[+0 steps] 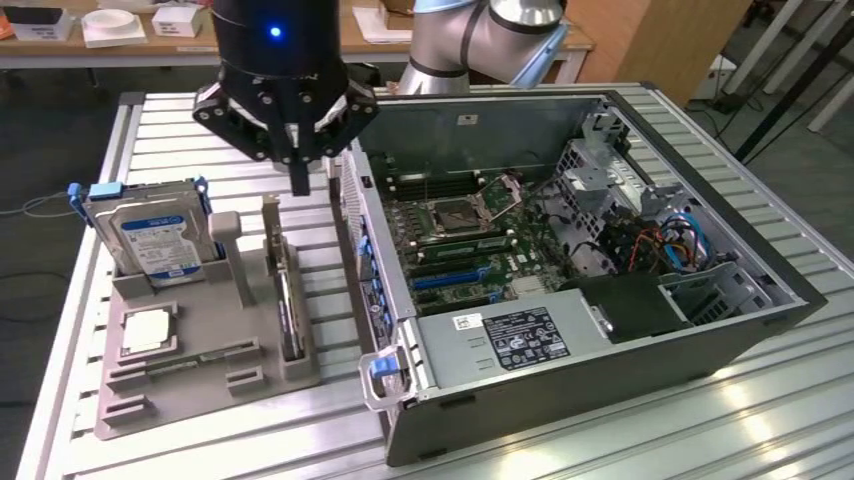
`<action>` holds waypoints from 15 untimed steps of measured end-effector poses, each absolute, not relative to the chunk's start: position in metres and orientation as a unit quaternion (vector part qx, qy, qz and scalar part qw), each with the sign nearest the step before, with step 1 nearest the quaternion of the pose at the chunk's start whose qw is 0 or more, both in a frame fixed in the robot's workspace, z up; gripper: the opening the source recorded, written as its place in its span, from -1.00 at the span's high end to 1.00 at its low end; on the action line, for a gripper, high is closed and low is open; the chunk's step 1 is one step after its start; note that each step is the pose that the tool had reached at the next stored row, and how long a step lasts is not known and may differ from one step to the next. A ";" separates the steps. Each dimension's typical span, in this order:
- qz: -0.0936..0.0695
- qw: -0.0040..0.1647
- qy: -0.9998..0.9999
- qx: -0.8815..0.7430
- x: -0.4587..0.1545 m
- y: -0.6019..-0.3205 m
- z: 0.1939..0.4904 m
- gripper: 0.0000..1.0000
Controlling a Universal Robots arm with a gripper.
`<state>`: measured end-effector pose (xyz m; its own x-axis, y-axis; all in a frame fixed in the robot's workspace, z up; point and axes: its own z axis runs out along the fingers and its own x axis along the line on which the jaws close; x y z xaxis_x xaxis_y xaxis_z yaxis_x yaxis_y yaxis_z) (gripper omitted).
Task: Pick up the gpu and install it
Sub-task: 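Reach for the gpu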
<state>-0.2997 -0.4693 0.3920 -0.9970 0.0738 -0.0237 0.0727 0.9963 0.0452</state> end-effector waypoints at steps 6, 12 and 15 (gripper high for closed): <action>0.022 0.013 0.999 0.037 -0.315 -0.473 0.392 0.80; 0.022 0.013 0.999 0.037 -0.327 -0.475 0.392 0.80; 0.022 0.013 0.999 0.037 -0.327 -0.475 0.392 0.80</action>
